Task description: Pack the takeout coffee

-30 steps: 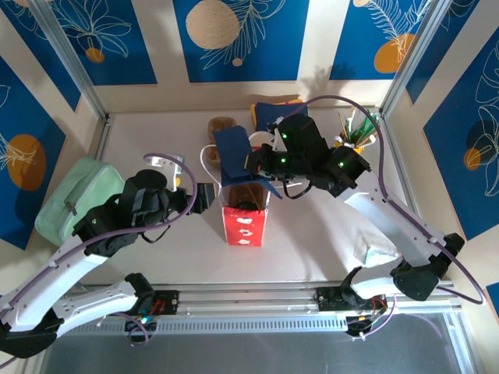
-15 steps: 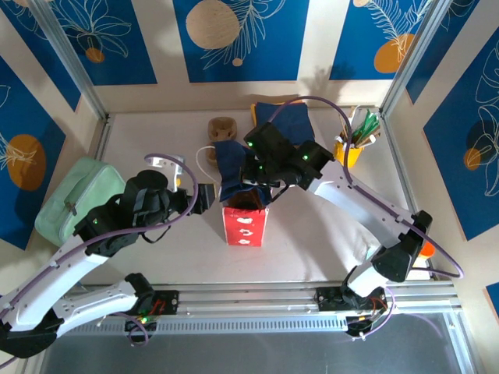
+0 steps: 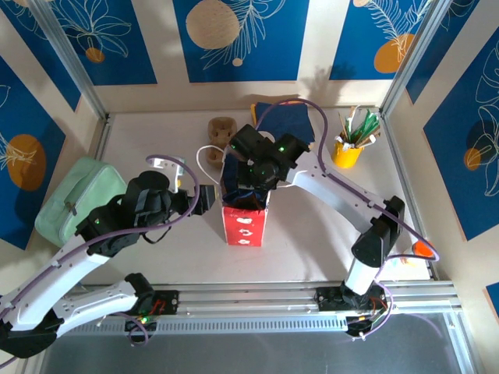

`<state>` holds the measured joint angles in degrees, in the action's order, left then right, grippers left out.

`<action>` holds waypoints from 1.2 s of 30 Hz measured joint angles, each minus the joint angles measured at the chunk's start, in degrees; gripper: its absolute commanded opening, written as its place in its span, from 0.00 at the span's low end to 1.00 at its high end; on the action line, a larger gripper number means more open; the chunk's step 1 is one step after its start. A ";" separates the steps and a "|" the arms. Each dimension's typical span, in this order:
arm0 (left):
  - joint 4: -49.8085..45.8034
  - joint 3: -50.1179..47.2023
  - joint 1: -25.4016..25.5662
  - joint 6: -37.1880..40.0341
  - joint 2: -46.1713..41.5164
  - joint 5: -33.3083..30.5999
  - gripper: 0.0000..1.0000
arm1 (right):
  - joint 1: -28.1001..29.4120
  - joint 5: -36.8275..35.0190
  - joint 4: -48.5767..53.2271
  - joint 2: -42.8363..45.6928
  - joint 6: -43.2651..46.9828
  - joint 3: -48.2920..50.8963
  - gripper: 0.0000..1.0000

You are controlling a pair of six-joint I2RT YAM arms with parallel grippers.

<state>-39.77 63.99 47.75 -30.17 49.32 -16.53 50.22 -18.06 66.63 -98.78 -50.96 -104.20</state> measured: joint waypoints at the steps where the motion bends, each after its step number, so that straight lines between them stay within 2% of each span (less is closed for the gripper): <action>1: 0.00 0.00 0.00 0.00 0.00 0.00 1.00 | 0.11 0.00 0.63 -0.59 0.13 -0.44 0.08; 7: 0.15 -0.22 0.00 -0.02 -0.15 0.00 1.00 | 0.70 -0.55 2.89 -2.71 0.61 -2.29 0.11; 14: 0.35 -0.26 0.00 -0.02 -0.15 -0.07 1.00 | 0.79 -1.27 3.54 -2.73 1.42 -2.71 0.30; 17: 0.35 -0.26 0.00 -0.02 -0.15 -0.22 1.00 | 0.79 -1.27 3.63 -2.71 1.64 -3.72 0.35; 36: 0.33 -0.26 0.00 -0.02 -0.90 -0.61 0.99 | 1.07 -0.98 2.71 1.09 5.07 -9.49 0.37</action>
<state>-39.44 63.72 47.75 -30.20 48.42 -17.15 51.29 -19.05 69.34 -97.69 -45.89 -113.69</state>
